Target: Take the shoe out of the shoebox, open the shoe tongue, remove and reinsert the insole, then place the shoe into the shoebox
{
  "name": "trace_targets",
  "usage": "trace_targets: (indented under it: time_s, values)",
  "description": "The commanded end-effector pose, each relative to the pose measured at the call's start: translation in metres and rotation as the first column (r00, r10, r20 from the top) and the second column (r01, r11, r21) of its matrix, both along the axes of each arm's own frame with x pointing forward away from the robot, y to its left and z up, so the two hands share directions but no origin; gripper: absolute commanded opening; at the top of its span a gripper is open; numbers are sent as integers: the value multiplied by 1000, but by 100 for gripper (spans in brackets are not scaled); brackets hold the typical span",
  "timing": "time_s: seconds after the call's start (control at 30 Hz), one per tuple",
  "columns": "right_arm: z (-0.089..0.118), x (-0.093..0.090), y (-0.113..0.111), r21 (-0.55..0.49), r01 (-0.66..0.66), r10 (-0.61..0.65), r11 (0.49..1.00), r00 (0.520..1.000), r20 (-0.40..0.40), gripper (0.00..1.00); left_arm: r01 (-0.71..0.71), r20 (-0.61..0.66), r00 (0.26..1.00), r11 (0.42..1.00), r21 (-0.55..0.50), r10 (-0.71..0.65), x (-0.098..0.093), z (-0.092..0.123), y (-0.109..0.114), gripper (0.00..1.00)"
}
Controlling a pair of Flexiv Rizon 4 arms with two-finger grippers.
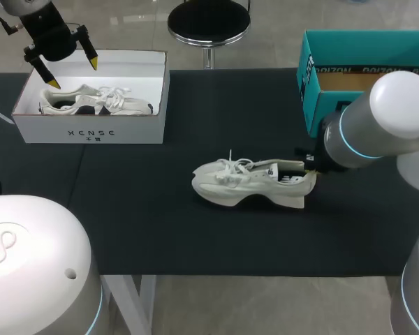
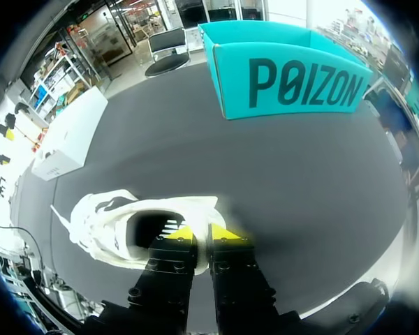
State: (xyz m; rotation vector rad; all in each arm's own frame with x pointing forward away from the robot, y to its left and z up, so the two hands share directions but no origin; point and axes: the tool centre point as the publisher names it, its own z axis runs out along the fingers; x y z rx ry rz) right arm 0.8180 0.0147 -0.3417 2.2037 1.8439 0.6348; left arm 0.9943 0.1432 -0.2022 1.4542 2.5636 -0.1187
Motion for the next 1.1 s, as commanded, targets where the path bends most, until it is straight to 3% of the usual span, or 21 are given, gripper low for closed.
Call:
trace_targets:
  time_s: [0.03,0.5,1.1]
  values:
    - [-8,3,2,8,0,0,1000,1000,0,0,0,2,1000,1000,3,0,-1,0,0,100]
    - [-16,2,-1,18,-3,4,1000,1000,-12,0,0,2,1000,1000,3,0,-1,0,0,100]
    - [-7,2,1,1,-25,25,1000,1000,-16,0,0,2,1000,1000,3,0,-1,0,0,100]
